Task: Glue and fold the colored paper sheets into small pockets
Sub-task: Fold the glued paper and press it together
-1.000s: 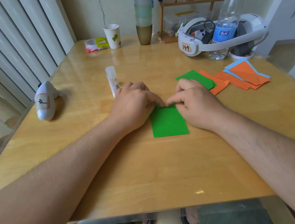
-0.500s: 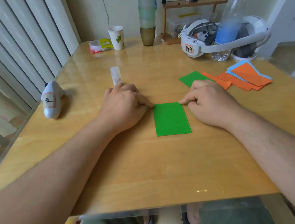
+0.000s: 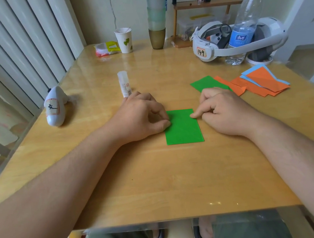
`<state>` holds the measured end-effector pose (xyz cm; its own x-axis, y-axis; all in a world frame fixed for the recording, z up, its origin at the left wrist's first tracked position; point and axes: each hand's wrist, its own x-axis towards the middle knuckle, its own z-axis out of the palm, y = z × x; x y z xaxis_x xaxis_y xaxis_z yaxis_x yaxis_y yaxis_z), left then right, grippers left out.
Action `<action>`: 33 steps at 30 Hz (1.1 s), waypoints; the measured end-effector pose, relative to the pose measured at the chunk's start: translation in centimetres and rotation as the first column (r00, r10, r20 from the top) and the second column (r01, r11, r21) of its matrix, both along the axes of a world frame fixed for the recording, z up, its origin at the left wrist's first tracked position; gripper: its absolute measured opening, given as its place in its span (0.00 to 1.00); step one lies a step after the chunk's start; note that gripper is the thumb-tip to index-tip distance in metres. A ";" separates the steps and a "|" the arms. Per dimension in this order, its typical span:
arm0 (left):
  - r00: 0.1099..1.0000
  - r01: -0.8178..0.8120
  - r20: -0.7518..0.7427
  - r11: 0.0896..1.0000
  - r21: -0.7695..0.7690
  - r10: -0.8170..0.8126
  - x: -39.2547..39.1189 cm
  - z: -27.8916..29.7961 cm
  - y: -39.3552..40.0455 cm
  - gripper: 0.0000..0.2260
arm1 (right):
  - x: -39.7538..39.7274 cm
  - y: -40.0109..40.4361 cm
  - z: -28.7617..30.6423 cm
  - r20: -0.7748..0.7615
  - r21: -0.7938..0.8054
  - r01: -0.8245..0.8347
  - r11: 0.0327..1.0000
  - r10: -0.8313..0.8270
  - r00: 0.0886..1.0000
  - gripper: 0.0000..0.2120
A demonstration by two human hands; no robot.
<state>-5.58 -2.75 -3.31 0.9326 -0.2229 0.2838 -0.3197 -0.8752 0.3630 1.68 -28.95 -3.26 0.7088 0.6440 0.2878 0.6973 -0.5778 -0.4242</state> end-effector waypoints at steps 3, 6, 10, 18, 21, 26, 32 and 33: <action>0.988 0.142 -0.047 0.988 -0.058 -0.145 -0.1 0.0 0.4 0.14 | -0.6 -0.3 0.5 -0.071 0.027 -0.074 0.997 0.076 0.995 0.19; 0.966 0.224 -0.120 0.973 -0.058 -0.229 -0.6 0.3 0.6 0.16 | -1.3 -0.4 0.8 -0.193 0.043 -0.133 0.990 0.139 0.971 0.25; 0.954 0.249 -0.157 0.966 -0.064 -0.256 -0.8 0.5 0.5 0.18 | -1.9 -0.6 0.8 -0.312 0.062 -0.191 0.980 0.201 0.928 0.19; 0.950 0.256 -0.139 0.953 -0.161 -0.278 -0.9 0.7 0.9 0.14 | -1.6 -1.5 1.7 -0.422 0.022 -0.240 0.971 0.226 0.878 0.14; 0.946 0.267 -0.144 0.951 -0.156 -0.290 -1.0 0.9 0.8 0.12 | -1.5 -1.5 1.6 -0.439 -0.009 -0.246 0.969 0.218 0.872 0.15; 0.940 0.263 -0.160 0.938 -0.225 -0.302 -1.2 1.2 0.6 0.10 | -1.6 -1.5 1.8 -0.462 0.022 -0.242 0.970 0.225 0.858 0.11; 0.923 0.235 -0.203 0.898 -0.371 -0.325 -1.2 1.5 0.7 0.10 | -1.5 -1.8 2.2 -0.446 -0.019 -0.239 0.971 0.206 0.871 0.13; 0.922 0.231 -0.209 0.898 -0.375 -0.325 -1.2 1.4 0.7 0.10 | -1.5 -1.8 2.2 -0.438 -0.032 -0.242 0.970 0.204 0.876 0.13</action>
